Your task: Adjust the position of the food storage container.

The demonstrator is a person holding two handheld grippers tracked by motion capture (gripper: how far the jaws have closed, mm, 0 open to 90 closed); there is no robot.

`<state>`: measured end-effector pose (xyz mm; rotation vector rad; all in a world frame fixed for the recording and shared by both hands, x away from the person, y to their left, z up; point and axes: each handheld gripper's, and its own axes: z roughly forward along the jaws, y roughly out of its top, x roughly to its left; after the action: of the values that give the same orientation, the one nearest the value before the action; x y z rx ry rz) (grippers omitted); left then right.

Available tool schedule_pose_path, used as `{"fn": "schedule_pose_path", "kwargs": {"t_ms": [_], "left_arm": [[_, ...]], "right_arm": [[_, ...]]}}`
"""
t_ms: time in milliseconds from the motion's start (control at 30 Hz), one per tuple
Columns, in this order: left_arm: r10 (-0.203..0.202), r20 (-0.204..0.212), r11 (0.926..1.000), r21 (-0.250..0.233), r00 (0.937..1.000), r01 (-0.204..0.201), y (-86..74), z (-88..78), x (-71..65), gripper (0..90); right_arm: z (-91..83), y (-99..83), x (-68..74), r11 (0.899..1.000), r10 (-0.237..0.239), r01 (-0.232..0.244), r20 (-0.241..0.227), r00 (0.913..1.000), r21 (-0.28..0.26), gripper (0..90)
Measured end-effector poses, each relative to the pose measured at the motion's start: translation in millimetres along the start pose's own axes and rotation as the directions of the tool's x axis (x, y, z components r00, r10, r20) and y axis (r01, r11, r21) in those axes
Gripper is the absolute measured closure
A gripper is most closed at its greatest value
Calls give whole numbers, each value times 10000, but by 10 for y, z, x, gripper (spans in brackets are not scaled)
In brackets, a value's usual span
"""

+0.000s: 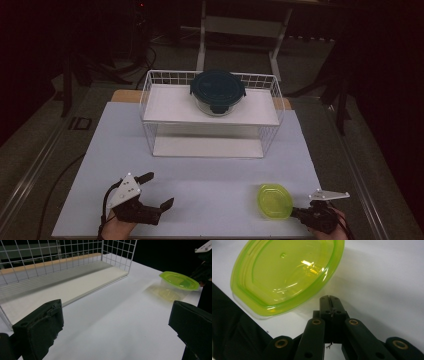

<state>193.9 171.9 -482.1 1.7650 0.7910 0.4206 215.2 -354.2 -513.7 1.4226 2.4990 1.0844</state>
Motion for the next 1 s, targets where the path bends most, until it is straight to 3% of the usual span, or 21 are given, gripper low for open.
{"fn": "schedule_pose_path", "kwargs": {"t_ms": [367,600,1000], "left_arm": [[3,-30,10000,-2,10000,-3,1,-7,8,0],[29,-43,10000,-26,10000,-29,0,-17,11,0],[27,-50,10000,31,10000,-26,1,0,15,0]], "right_arm": [[307,262,233,9951,-859,886,-604,9945,429,900],[360,311,257,9931,-1008,1038,-544,9934,555,900],[447,379,400,9883,-1332,1394,-941,9866,623,900]]}}
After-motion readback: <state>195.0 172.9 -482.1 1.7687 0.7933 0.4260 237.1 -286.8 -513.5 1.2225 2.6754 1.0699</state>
